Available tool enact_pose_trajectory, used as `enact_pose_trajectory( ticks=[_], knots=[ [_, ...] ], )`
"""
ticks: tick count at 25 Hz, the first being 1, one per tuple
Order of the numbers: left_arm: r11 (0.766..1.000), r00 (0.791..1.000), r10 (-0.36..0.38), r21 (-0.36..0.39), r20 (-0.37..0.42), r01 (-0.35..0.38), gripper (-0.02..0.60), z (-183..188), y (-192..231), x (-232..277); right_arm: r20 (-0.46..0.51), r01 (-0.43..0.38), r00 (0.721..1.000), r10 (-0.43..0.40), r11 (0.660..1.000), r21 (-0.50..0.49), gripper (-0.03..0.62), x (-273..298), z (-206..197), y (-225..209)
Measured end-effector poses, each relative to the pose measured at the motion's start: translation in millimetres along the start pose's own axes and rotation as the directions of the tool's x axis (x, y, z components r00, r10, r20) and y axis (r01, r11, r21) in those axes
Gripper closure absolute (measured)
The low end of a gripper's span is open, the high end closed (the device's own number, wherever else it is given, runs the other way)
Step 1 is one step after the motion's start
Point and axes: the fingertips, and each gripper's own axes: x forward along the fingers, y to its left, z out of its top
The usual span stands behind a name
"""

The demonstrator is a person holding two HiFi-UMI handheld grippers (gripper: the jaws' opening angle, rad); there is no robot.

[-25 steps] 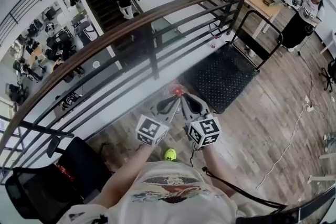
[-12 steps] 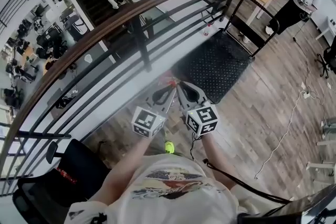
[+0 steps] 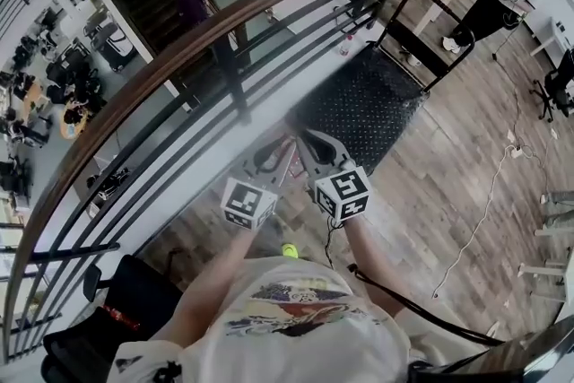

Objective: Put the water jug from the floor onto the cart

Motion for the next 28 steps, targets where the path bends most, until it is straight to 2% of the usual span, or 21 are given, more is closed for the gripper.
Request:
enact_pose_trajectory(
  ticks=[4,7,14,21,25,28],
  knots=[
    [1.000,1.000,-0.012,0.010,0.002,0.012,0.541,-1,39,18,-0.026,0.010,1.000,-0.011,0.999,-0.035,0.563,40,6,-13],
    [1.000,0.999,-0.016,-0.002,-0.032,0.016,0.541,-13,67,31,-0.057,0.014,0.998,-0.017,0.998,-0.056,0.563,68,3,-23],
    [0.998,0.997,-0.013,-0.054,-0.074,0.009,0.535,-55,114,38,-0.136,0.007,0.991,-0.017,0.997,-0.074,0.562,120,-30,-28],
    [0.998,0.995,-0.006,-0.068,-0.101,-0.001,0.535,-85,141,54,-0.196,-0.010,0.981,-0.007,0.996,-0.085,0.562,155,-59,-42],
    [0.996,0.993,0.018,-0.084,-0.121,-0.029,0.529,-106,145,69,-0.227,-0.037,0.974,0.015,0.995,-0.092,0.562,165,-78,-58],
    [0.996,0.993,0.044,-0.068,-0.113,-0.052,0.529,-118,148,82,-0.222,-0.054,0.974,0.036,0.995,-0.079,0.562,173,-90,-71]
  ],
)
